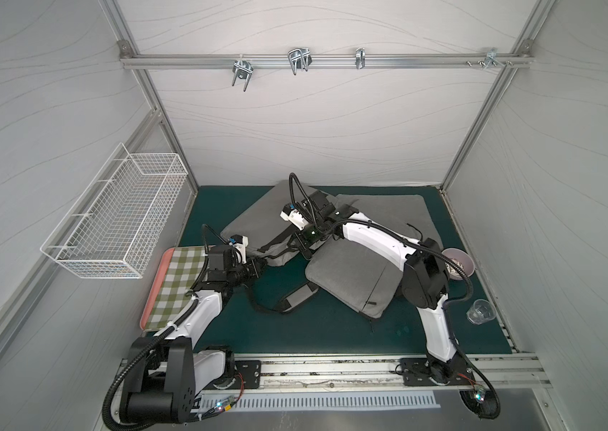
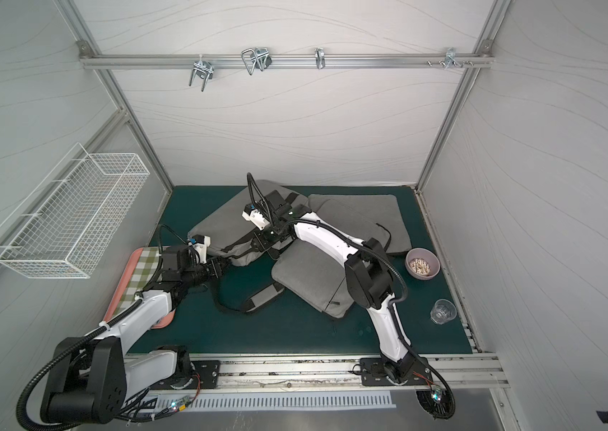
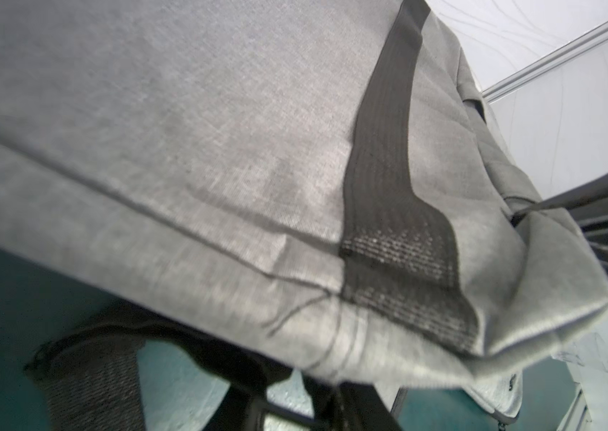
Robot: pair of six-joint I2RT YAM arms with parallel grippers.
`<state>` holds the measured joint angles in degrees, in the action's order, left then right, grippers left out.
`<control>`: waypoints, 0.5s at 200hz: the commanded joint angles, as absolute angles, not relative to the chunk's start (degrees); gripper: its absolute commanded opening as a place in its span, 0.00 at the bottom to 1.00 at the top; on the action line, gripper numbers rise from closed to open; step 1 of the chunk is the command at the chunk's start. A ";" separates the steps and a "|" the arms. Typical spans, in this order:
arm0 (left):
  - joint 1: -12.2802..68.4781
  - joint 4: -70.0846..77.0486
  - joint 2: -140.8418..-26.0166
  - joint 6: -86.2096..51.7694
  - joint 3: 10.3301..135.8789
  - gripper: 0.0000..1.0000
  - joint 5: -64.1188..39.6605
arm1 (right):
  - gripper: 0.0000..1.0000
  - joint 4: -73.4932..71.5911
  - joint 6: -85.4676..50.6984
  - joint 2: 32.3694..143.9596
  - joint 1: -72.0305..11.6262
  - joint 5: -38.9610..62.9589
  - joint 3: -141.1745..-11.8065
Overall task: Open the zippered laptop bag and take out the laptop
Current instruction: Unzip the zipper on the zippered laptop bag.
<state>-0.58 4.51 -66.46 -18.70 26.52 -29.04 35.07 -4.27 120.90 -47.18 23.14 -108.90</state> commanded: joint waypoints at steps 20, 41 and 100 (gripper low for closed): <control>-0.37 10.85 -66.03 -19.36 26.11 0.28 -30.53 | 0.00 32.84 -5.91 118.72 -46.46 25.22 -112.68; 0.55 9.88 -65.79 -20.27 25.49 0.33 -29.49 | 0.00 32.45 -6.40 118.98 -46.23 25.57 -112.98; 1.16 13.84 -64.76 -21.12 23.89 0.33 -25.91 | 0.00 32.19 -6.73 118.78 -45.97 26.22 -112.31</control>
<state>0.93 10.07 -65.95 -21.74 22.68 -27.83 35.18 -5.21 120.92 -46.74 24.23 -110.34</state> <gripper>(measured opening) 0.335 0.050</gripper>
